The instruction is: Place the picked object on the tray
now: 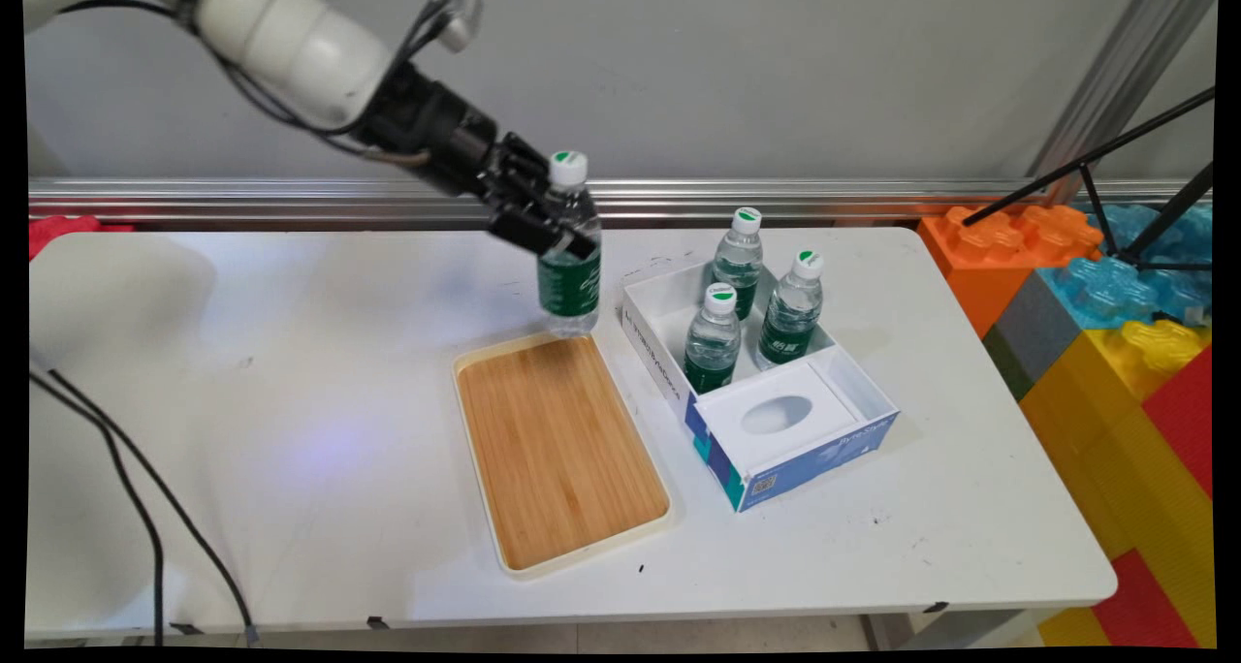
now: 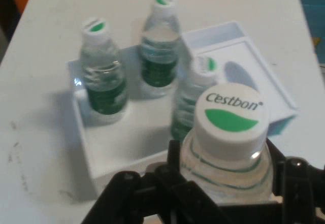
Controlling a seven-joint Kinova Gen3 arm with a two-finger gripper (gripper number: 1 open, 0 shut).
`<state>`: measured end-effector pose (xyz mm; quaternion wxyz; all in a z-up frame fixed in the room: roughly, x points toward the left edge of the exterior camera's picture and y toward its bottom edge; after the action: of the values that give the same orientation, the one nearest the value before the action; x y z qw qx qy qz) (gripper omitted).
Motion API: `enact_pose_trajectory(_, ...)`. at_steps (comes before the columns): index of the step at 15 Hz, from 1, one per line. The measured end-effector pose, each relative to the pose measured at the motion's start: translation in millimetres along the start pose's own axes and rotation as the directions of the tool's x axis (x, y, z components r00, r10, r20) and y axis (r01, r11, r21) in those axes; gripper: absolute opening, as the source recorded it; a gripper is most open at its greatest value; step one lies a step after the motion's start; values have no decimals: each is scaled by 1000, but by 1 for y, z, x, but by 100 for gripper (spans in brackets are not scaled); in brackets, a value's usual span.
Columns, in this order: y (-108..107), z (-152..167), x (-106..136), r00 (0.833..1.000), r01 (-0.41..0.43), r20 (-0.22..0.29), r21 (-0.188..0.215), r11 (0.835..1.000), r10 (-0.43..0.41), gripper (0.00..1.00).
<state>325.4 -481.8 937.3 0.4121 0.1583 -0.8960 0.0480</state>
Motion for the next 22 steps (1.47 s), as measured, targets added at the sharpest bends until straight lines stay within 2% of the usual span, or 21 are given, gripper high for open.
enact_pose_trajectory(4,39,0,-18,995,-97,-14,-52,994,96,0)
enact_pose_trajectory(9,62,38,-45,983,-182,5,-116,976,184,0)
enact_pose_trajectory(16,74,88,-66,976,-216,5,-162,963,220,0)
enact_pose_trajectory(22,74,113,-75,971,-236,-4,-154,960,238,0)
